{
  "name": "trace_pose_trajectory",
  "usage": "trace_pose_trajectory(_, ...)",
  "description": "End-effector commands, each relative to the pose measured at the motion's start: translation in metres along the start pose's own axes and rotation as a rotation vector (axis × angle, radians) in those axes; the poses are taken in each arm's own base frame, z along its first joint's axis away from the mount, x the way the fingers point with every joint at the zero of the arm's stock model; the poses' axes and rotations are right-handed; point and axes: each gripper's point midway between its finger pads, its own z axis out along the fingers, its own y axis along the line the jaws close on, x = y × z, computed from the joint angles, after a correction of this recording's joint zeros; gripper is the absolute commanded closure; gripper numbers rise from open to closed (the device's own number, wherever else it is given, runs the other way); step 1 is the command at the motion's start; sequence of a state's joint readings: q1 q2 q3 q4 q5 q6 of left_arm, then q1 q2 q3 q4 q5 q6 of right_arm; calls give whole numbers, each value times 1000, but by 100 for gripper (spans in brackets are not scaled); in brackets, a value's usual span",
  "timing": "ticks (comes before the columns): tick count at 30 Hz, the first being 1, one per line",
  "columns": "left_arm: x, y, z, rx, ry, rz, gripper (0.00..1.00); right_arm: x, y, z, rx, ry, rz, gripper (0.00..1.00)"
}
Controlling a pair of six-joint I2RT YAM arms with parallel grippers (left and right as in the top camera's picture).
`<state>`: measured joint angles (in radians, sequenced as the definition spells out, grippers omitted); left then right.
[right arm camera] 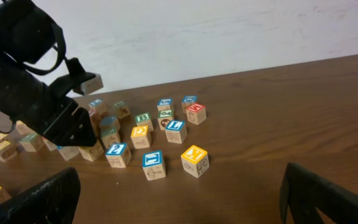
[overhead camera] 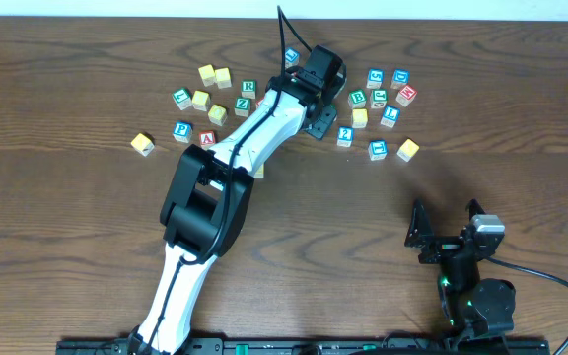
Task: Spell out CORL
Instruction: 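Move the left gripper back over the yellow O block, then lower the left gripper and grasp the yellow O block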
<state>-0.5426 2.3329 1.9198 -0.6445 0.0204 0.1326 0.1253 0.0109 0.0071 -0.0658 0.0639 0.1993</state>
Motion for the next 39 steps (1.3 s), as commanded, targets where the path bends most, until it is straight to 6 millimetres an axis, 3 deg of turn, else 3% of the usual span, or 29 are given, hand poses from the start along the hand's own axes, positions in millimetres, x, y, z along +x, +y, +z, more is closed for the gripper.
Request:
trace_pose_trajectory(1, -10, 1, -5, -7, -31, 12, 43, -1, -5, 0, 20, -5, -13, 1)
trace_pose_trajectory(6, -9, -10, 2, 2, -29, 30, 43, -1, -5, 0, 19, -4, -13, 1)
trace_pose_trajectory(13, 0, -6, 19, -1, -1, 13, 44, 0, -5, 0, 20, -4, -13, 1)
trace_pose_trajectory(18, -2, -6, 19, -1, -8, 12, 43, 0, -5, 0, 20, -4, -13, 1)
trace_pose_trajectory(25, 0, -7, 19, -1, -3, 10, 58, 0, -5, 0, 20, -4, -13, 1)
trace_pose_trajectory(39, 10, -8, 25, 2, 22, -9, 59, 0, -5, 0, 20, -4, -13, 1)
